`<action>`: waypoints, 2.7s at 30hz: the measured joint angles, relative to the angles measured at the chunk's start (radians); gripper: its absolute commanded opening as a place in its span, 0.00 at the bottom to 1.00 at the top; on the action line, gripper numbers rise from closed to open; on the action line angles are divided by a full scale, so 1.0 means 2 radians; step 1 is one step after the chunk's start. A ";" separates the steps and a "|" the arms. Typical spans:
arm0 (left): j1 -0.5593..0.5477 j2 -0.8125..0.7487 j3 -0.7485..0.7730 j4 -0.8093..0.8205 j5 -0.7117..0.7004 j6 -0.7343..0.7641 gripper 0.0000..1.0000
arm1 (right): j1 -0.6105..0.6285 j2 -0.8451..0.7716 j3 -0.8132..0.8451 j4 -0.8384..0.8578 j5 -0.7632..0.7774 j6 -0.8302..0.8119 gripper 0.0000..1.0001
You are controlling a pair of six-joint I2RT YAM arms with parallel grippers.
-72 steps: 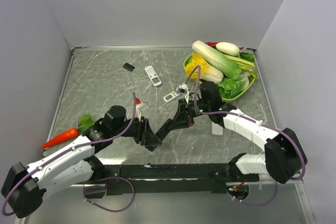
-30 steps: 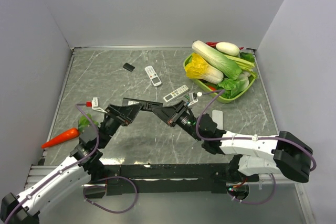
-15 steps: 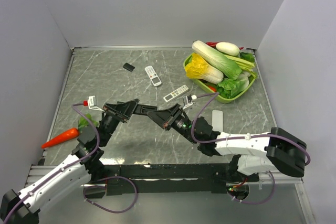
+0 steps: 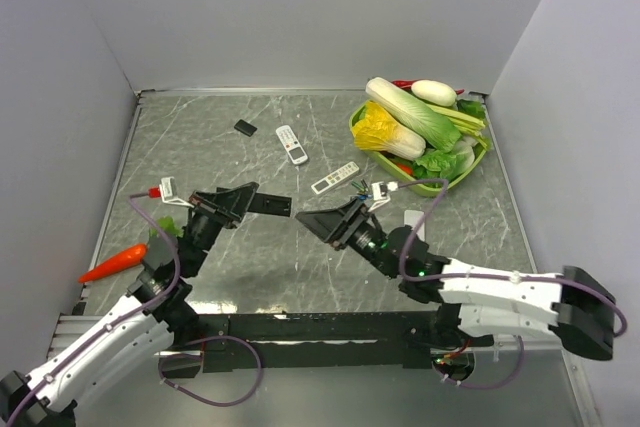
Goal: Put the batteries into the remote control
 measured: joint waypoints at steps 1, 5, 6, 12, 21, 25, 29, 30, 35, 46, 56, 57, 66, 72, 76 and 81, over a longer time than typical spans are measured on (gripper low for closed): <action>0.003 0.004 0.005 -0.006 0.002 0.005 0.01 | -0.003 -0.019 0.000 -0.024 0.001 -0.011 0.85; 0.026 0.035 0.004 -0.009 0.039 0.010 0.01 | -0.031 -0.098 0.007 -0.160 0.010 -0.069 1.00; 0.035 0.046 -0.001 -0.003 0.054 0.010 0.01 | -0.041 -0.112 0.015 -0.203 0.013 -0.090 1.00; 0.085 0.124 -0.053 0.037 0.176 0.010 0.01 | -0.134 -0.124 0.096 -0.434 0.004 -0.215 1.00; 0.097 0.202 -0.095 0.109 0.315 0.031 0.01 | -0.232 0.022 0.210 -0.597 -0.082 -0.362 0.84; 0.097 0.239 -0.117 0.138 0.345 0.043 0.01 | -0.244 0.095 0.231 -0.621 -0.122 -0.404 0.78; 0.097 0.279 -0.130 0.161 0.360 0.054 0.01 | -0.261 0.153 0.246 -0.631 -0.144 -0.446 0.67; 0.097 0.285 -0.131 0.164 0.362 0.057 0.01 | -0.265 0.163 0.249 -0.630 -0.147 -0.456 0.65; 0.097 0.317 -0.132 0.186 0.367 0.071 0.01 | -0.287 0.217 0.275 -0.621 -0.169 -0.524 0.49; 0.098 0.396 -0.132 0.240 0.381 0.076 0.01 | -0.315 0.340 0.371 -0.629 -0.200 -0.621 0.45; 0.098 0.405 -0.132 0.251 0.385 0.080 0.01 | -0.315 0.399 0.402 -0.656 -0.189 -0.656 0.45; 0.098 0.405 -0.132 0.250 0.385 0.080 0.01 | -0.314 0.403 0.404 -0.657 -0.187 -0.658 0.45; 0.098 0.405 -0.132 0.250 0.385 0.084 0.01 | -0.315 0.421 0.410 -0.672 -0.182 -0.669 0.39; 0.098 0.405 -0.132 0.250 0.386 0.083 0.01 | -0.315 0.430 0.412 -0.677 -0.183 -0.675 0.35; 0.098 0.405 -0.132 0.250 0.386 0.083 0.01 | -0.315 0.430 0.412 -0.678 -0.183 -0.681 0.41; 0.098 0.404 -0.132 0.250 0.386 0.084 0.01 | -0.315 0.420 0.412 -0.681 -0.180 -0.691 0.51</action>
